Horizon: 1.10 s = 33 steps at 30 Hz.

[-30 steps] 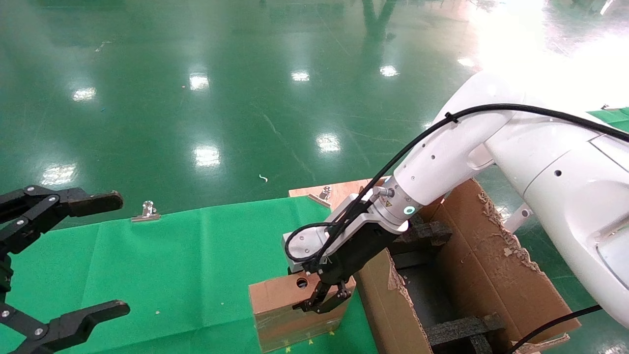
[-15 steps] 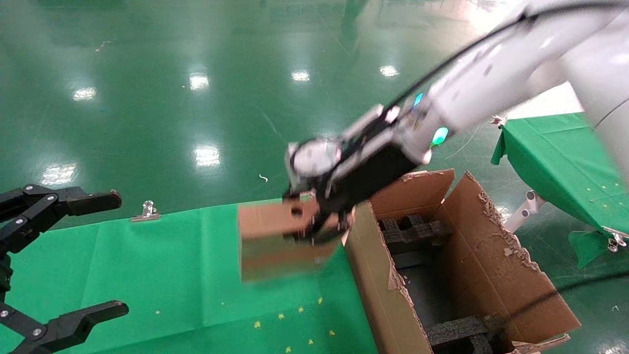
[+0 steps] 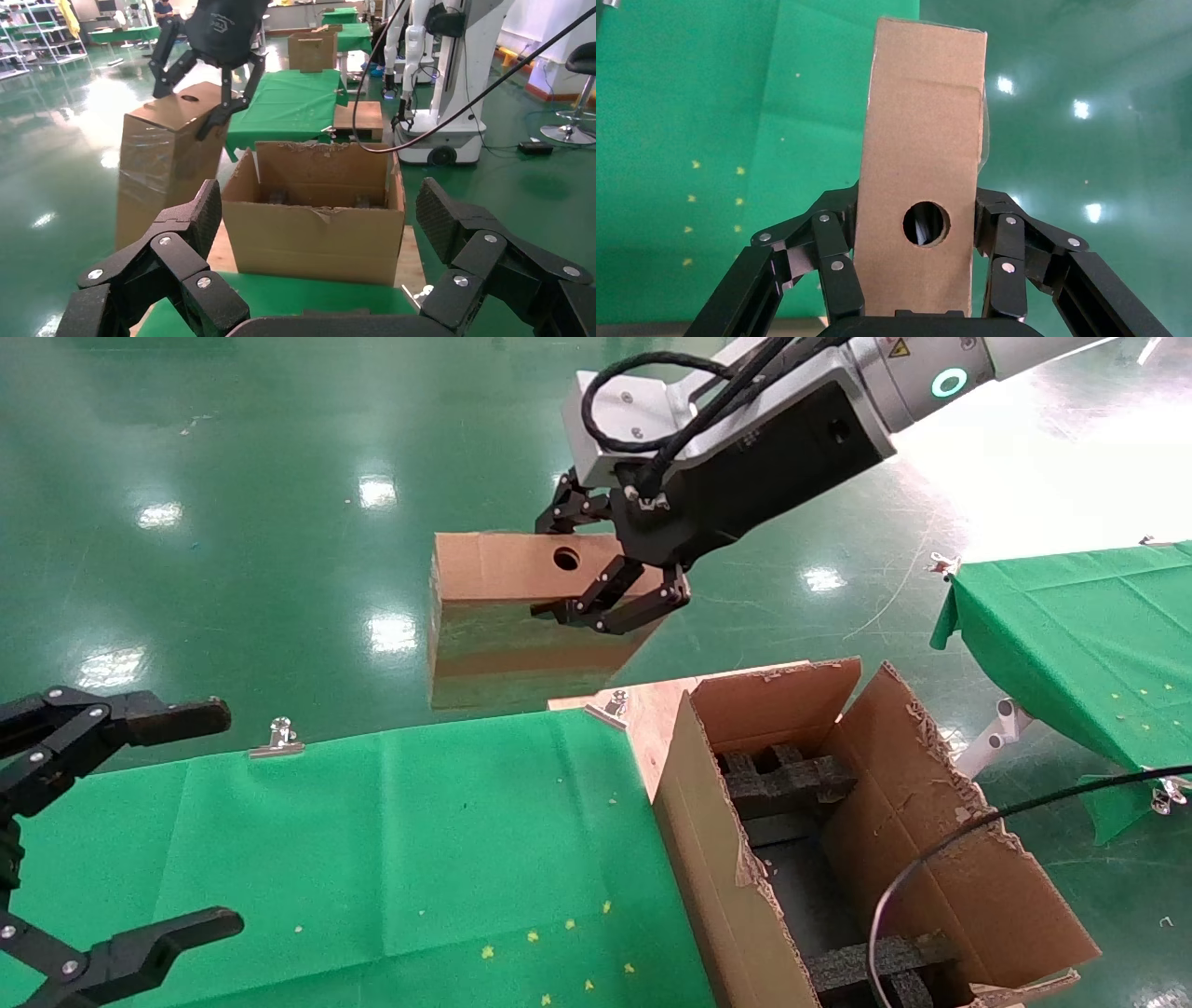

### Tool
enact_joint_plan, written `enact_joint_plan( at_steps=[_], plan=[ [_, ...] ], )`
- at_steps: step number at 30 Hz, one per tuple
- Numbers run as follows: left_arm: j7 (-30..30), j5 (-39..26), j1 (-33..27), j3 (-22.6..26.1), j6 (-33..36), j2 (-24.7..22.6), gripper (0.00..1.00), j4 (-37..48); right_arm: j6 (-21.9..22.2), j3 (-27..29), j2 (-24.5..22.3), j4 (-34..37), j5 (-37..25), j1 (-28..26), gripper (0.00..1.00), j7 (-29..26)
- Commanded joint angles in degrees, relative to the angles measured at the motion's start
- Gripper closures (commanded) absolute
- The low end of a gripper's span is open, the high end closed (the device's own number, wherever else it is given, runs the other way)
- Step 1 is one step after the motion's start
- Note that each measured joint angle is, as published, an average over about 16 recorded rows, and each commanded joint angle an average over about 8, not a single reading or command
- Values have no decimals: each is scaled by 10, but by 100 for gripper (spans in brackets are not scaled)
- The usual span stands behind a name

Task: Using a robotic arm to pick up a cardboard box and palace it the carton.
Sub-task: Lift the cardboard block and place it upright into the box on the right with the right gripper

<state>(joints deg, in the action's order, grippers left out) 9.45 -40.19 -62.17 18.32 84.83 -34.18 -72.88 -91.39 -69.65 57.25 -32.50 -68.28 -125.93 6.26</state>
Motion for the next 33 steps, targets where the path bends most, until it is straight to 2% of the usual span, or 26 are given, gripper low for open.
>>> enact_joint_plan(
  at_steps=[1,8,24,33],
  plan=[
    [0,0,0,0,0,0,0,0,0,-12,0,7,11,-7,100,5],
    [0,0,0,0,0,0,0,0,-3,-68,-47,8,28,-43,100,8],
    [0,0,0,0,0,0,0,0,-4,-272,-220,-66,17,-159,100,-26],
    [0,0,0,1,0,0,0,0,3,-365,-275,-69,28,-186,100,-32]
  ],
)
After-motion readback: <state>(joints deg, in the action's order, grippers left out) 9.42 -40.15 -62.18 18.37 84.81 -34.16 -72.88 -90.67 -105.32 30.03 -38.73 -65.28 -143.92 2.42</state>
